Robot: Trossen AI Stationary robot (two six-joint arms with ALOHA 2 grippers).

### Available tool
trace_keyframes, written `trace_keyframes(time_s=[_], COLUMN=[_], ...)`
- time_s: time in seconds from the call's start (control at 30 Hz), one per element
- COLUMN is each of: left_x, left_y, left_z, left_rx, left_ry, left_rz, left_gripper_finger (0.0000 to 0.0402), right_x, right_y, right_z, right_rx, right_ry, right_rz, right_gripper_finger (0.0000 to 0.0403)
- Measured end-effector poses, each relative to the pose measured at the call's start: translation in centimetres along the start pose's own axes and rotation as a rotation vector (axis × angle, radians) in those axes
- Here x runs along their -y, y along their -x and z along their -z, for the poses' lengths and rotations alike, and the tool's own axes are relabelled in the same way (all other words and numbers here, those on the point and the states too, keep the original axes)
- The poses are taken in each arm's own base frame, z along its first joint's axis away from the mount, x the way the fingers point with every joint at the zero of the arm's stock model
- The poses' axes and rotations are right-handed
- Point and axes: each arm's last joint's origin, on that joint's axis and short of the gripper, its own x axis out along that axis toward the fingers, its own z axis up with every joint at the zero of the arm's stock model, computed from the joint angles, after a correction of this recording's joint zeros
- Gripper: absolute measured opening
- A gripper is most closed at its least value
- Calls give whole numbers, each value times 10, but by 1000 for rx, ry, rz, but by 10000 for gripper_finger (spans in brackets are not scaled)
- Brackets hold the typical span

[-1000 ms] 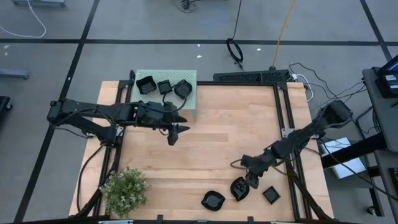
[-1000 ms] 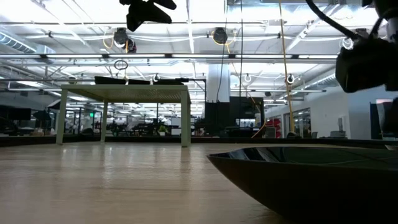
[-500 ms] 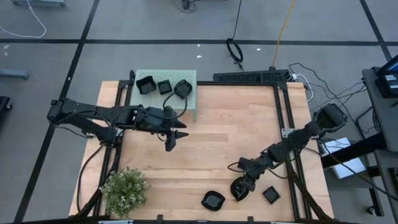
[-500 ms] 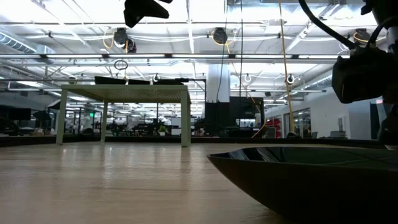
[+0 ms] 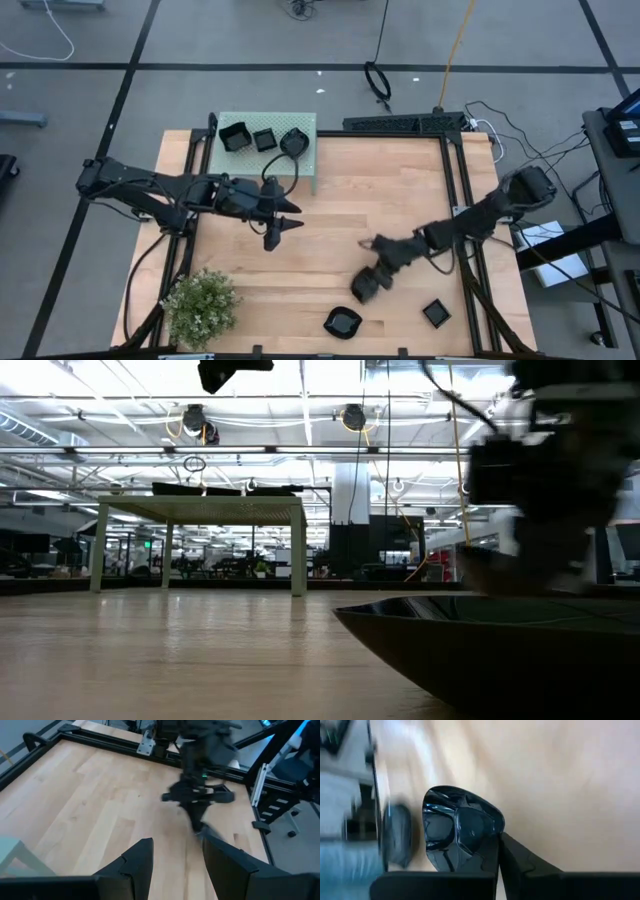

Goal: Pick & Place Mini shaped plates
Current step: Move the right leaf shaped plate to the center of the table, then move the bottom leaf shaped plate to the top center of the table

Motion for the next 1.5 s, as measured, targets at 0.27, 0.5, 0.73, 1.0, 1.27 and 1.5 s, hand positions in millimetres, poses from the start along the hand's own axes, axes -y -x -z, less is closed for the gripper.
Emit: trace_keyframes(time_s=[0.27,0.5,0.73,1.0,1.27,1.5], left_x=[2,2,2,2,2,7], left_y=[0,0,0,0,0,1], left_z=[-4,-5,-4,-4,-4,1], left_rx=[53,62,61,61,54,21], left_ry=[12,17,57,61,72,77], left_rz=[-17,-19,-19,-20,-21,-2], left_gripper_finger=[173,173,172,173,173,173], right_x=[23,49,70,83,62,27], right_y=[11,13,7,2,28,62], right_z=[-82,-138,-167,-169,-164,-126], right_rx=[256,325,324,296,191,-10], right_ry=[16,13,-52,-79,32,153], right_rz=[69,196,206,228,135,165], right_gripper_finger=[1,0,1,57,135,135])
